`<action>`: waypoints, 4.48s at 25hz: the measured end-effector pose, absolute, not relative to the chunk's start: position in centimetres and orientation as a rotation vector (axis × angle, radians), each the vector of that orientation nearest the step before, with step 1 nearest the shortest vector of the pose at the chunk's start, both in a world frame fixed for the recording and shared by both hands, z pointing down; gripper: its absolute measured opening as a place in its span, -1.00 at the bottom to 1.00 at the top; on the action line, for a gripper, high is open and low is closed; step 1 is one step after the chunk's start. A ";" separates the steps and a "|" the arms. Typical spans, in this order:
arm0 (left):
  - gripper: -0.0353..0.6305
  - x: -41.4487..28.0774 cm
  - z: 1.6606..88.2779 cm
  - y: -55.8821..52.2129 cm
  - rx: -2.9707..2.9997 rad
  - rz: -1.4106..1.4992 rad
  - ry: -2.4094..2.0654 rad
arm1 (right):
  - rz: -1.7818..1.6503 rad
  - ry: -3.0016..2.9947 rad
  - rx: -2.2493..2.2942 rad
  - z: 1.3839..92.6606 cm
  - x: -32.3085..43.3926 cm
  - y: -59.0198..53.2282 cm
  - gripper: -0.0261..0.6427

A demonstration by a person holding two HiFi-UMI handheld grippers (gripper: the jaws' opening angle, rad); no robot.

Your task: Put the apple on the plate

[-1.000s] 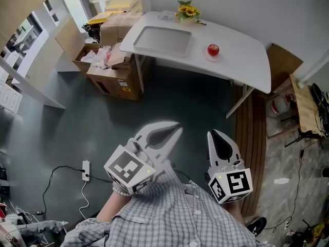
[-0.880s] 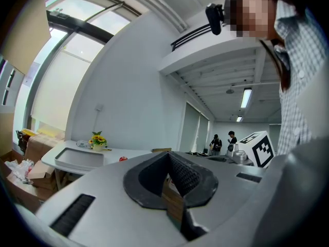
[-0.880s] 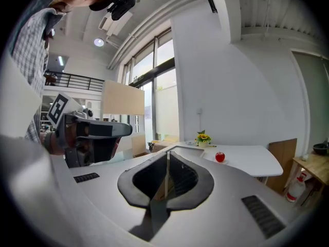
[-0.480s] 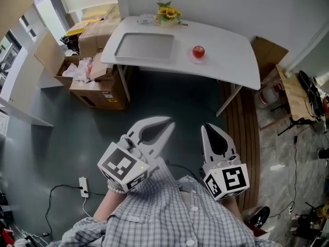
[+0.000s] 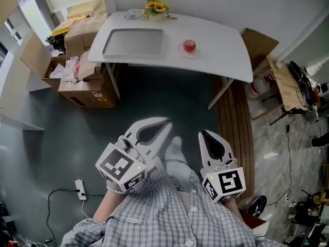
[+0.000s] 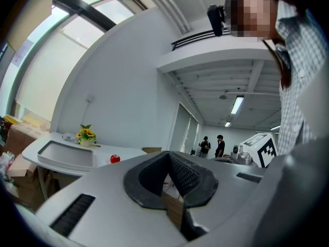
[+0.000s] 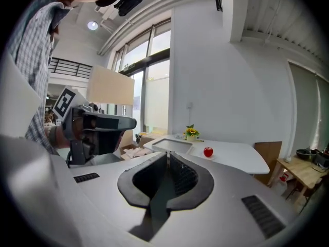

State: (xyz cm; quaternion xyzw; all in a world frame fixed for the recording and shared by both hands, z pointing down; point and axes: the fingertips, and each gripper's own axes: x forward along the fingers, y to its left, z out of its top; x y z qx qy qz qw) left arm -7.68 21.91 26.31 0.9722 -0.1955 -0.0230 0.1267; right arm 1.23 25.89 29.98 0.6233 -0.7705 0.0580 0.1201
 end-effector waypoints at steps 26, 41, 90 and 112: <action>-0.87 -5.4 26.8 10.8 2.806 -0.015 -0.803 | 0.162 -2.417 1.734 29.3 5.2 11.8 -0.83; -0.87 2.0 26.8 -1.5 2.747 -0.022 -0.916 | 0.181 -2.463 1.637 29.7 12.9 -1.6 -0.83; -0.87 -0.4 30.4 -18.0 2.724 0.090 -0.731 | 0.271 -2.109 1.983 32.9 14.5 -12.9 -0.83; -0.86 6.8 37.7 -25.5 2.561 0.394 -0.813 | 0.390 -1.992 1.785 41.5 24.8 -21.3 -0.83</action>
